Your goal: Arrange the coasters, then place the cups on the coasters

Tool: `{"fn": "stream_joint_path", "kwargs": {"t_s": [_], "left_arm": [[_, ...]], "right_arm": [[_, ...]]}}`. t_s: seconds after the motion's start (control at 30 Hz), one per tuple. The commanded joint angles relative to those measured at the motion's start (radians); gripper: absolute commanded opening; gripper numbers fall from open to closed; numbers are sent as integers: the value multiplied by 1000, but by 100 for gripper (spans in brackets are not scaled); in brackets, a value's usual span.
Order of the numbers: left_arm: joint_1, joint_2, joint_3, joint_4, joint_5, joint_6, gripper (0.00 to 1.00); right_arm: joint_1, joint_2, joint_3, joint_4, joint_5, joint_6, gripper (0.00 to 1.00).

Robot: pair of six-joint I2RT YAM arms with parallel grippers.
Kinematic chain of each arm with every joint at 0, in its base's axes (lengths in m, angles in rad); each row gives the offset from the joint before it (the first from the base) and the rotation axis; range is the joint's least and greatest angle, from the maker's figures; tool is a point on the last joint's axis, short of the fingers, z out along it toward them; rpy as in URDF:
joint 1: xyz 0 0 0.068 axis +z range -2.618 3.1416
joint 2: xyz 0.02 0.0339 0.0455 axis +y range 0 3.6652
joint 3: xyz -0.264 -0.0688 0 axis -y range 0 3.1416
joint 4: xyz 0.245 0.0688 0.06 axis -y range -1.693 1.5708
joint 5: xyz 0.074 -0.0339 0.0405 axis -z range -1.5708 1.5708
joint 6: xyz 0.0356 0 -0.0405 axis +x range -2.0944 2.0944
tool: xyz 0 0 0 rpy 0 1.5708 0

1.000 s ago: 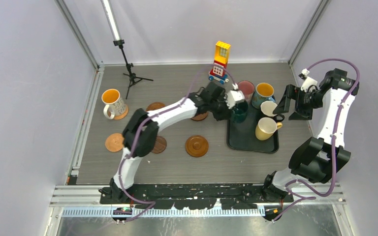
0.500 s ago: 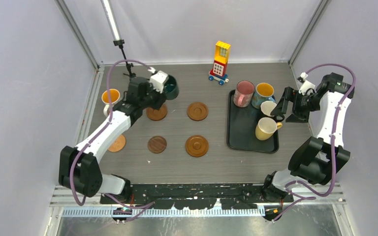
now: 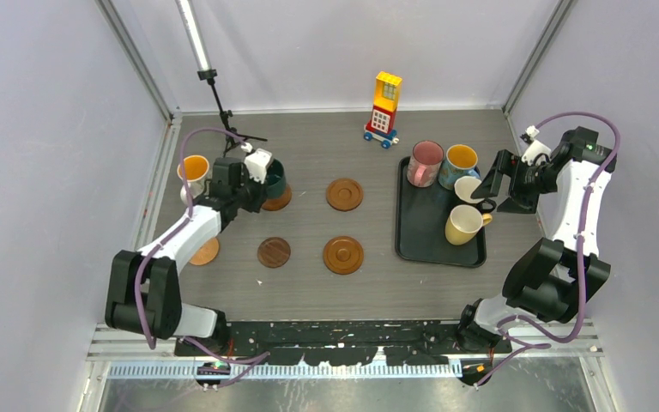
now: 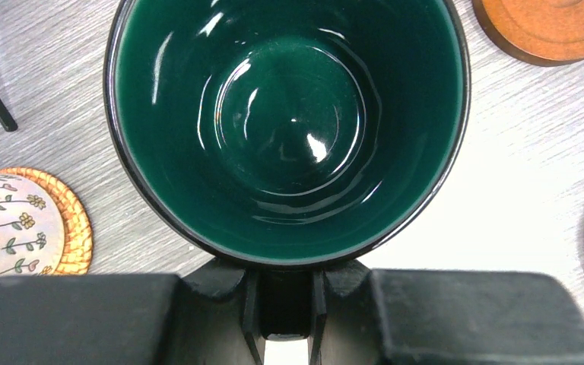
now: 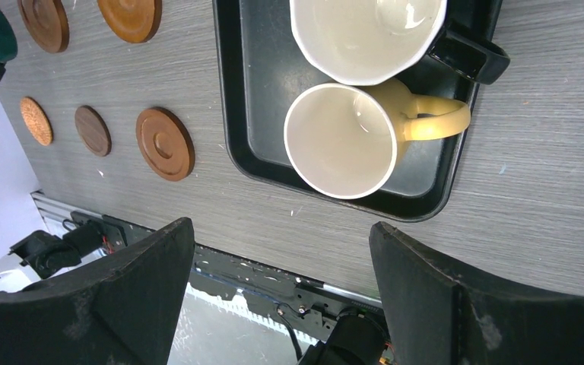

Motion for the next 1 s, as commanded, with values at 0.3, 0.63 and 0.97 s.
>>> {"fn": "stream_joint_path", "kwargs": {"t_s": [0.3,0.63,0.97], "left_arm": [[18,148,-2,311,-15,-23,0],[29,178,3,292,6,-25,0],[30,183,5,233,14,-40,14]], "right_arm": [[0,-35,14,9,16,17,89],[0,-27,22,3,22,13,89],[0,-12,30,10,17,15,89]]}}
